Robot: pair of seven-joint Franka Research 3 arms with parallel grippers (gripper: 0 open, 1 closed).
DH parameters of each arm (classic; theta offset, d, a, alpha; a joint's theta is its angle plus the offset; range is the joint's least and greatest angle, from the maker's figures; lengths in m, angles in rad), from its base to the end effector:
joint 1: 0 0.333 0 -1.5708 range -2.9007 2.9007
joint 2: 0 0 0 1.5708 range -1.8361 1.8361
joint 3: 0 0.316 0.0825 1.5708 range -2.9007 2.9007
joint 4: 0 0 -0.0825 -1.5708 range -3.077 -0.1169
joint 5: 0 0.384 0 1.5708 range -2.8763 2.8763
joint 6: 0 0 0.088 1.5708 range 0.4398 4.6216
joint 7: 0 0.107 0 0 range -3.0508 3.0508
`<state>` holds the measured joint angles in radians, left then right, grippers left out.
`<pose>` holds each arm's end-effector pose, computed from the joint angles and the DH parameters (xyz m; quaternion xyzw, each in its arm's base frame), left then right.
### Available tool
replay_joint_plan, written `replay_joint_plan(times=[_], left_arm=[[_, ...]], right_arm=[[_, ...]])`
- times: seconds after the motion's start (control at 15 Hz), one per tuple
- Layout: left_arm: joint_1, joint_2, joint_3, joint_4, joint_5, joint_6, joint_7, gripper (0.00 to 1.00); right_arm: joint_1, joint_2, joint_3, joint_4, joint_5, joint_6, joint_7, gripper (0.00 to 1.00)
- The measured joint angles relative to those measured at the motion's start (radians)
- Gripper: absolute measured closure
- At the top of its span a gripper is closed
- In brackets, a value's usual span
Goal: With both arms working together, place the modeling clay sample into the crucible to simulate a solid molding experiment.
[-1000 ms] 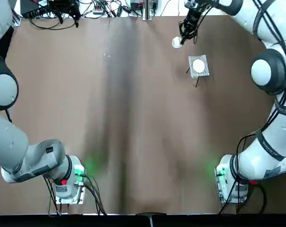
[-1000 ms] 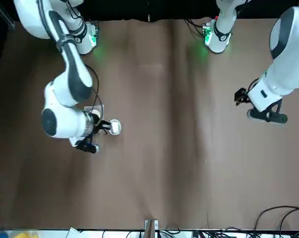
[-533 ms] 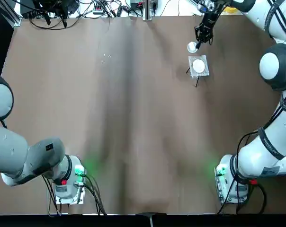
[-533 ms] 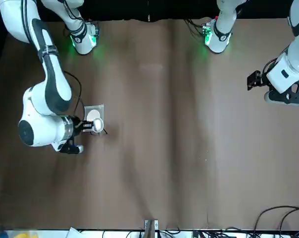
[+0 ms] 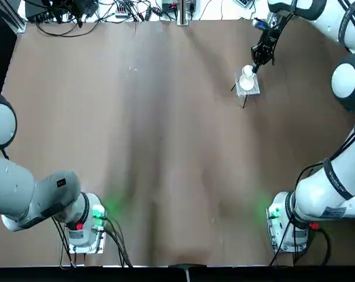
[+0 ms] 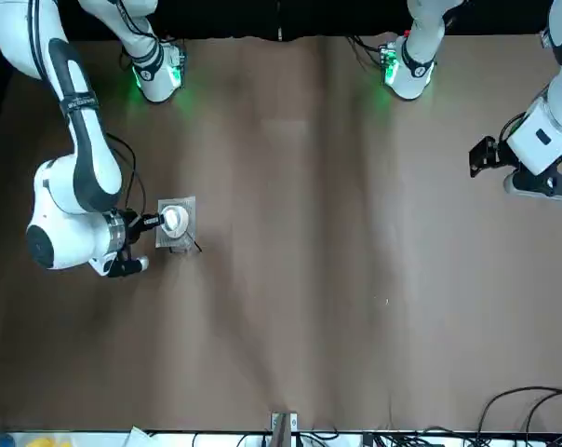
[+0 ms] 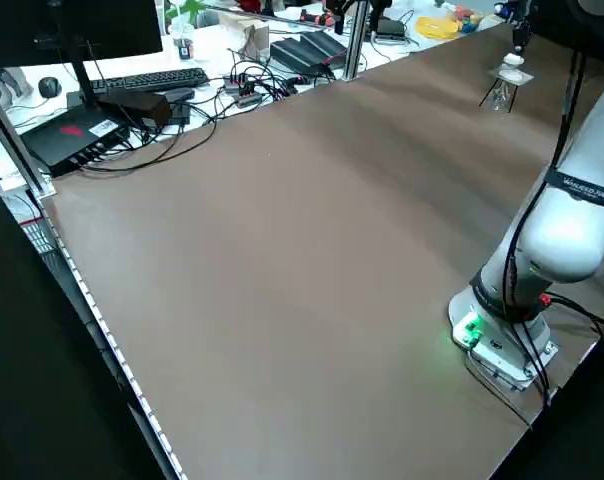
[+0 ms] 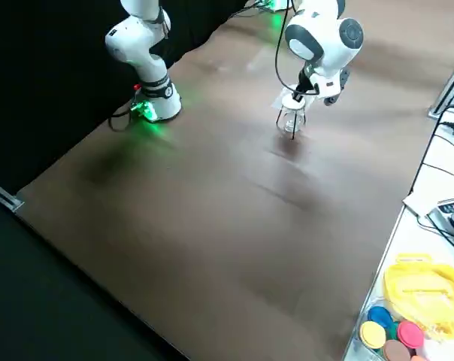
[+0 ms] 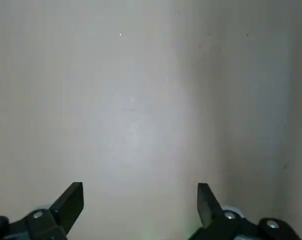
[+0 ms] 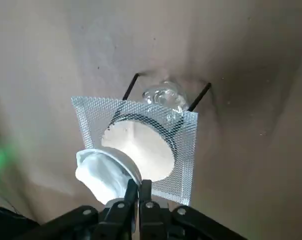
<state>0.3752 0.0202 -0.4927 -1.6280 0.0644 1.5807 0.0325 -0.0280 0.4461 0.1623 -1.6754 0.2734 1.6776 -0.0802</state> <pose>0.5553 -0.0562 0.5886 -0.9962 0.0763 0.0313 0.0288 0.6091 0.0996 0.3255 -0.9607 -0.0595 0.2201 0.1585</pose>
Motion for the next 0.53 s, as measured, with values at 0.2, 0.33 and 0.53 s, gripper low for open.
replay_joint_plan(times=[0.2, 0.33, 0.53], left_arm=[[0.000, 0.016, 0.001, 0.011, 0.001, 0.004, -0.007, 0.00], [0.000, 0.025, 0.001, 0.018, 0.001, 0.004, -0.006, 0.00], [-0.045, 0.031, 0.036, 0.022, 0.004, 0.004, -0.001, 0.00]], right_arm=[[0.000, 0.000, 0.003, -0.031, 0.000, 0.003, -0.028, 0.96], [0.000, 0.000, 0.004, -0.040, 0.000, 0.016, -0.032, 0.96], [0.000, 0.000, 0.004, -0.041, 0.000, 0.028, -0.033, 0.96]])
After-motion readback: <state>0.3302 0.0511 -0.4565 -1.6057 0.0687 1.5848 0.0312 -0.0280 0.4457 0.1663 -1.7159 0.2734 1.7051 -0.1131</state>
